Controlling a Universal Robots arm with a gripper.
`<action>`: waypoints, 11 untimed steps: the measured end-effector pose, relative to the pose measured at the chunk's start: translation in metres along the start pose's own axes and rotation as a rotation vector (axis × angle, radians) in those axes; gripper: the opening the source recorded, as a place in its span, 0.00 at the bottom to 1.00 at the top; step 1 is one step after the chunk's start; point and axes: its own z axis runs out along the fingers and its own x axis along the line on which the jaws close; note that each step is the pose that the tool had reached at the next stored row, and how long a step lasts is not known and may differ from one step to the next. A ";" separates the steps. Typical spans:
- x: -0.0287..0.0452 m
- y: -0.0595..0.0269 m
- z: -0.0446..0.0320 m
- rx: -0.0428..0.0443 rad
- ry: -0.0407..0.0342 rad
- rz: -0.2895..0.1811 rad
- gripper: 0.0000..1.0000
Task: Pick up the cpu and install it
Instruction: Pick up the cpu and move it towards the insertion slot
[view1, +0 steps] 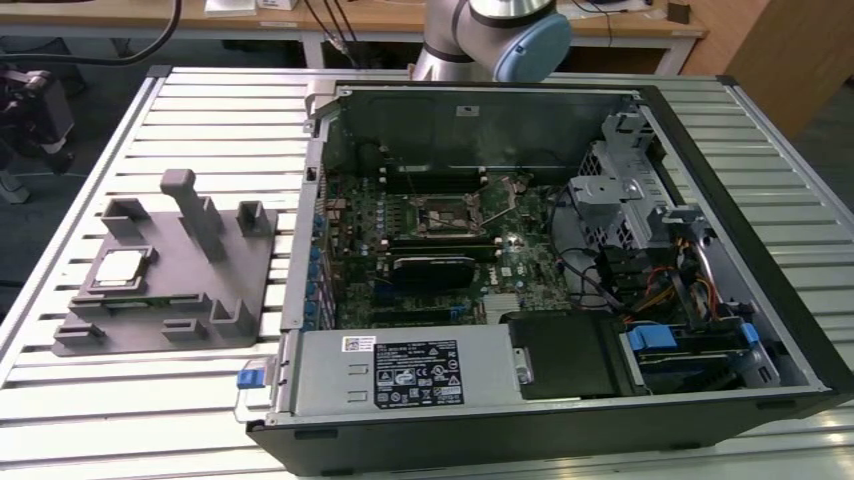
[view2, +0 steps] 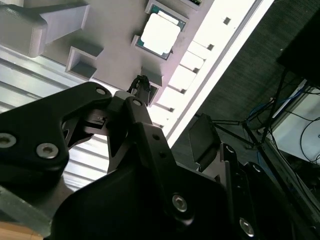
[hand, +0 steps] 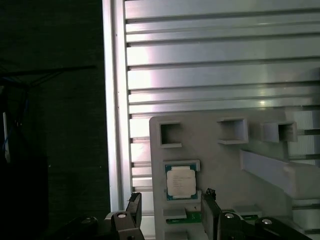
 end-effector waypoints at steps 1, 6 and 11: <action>0.0000 0.0000 0.0004 0.0000 0.0001 0.000 0.59; 0.0000 -0.0001 0.0017 0.0000 0.0002 0.000 0.59; -0.0001 -0.0001 0.0029 0.0001 0.0002 0.000 0.59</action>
